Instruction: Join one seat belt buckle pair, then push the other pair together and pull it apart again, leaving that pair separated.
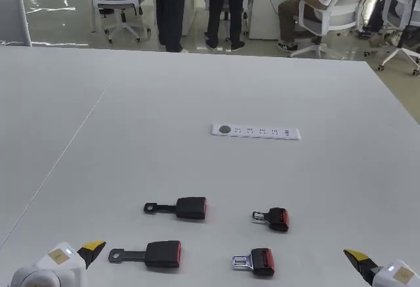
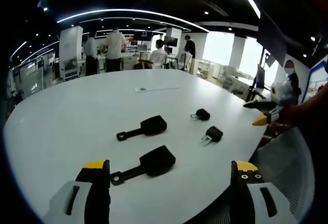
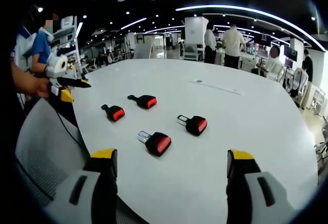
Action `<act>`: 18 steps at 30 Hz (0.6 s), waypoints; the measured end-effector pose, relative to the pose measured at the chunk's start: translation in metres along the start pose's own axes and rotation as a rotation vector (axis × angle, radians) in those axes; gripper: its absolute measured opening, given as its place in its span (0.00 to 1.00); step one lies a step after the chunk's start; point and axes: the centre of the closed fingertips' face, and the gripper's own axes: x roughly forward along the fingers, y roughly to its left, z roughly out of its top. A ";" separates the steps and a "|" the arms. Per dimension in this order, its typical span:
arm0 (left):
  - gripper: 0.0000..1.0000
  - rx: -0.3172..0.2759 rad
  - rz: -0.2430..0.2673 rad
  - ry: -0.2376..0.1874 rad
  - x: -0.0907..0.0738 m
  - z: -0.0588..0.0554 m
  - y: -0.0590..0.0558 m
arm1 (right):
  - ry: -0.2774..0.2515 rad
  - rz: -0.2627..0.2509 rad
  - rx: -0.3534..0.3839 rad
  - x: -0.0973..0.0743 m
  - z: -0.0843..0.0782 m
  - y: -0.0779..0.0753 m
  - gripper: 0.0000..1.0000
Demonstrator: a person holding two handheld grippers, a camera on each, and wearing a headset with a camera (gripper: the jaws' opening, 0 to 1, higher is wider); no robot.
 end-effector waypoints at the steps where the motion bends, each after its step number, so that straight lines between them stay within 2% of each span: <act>1: 1.00 0.000 0.000 0.000 0.000 0.000 0.000 | 0.000 0.000 0.000 0.000 0.000 0.000 0.91; 18: 1.00 0.001 0.003 0.002 -0.002 0.002 -0.004 | 0.001 0.000 0.000 -0.001 -0.001 -0.001 0.91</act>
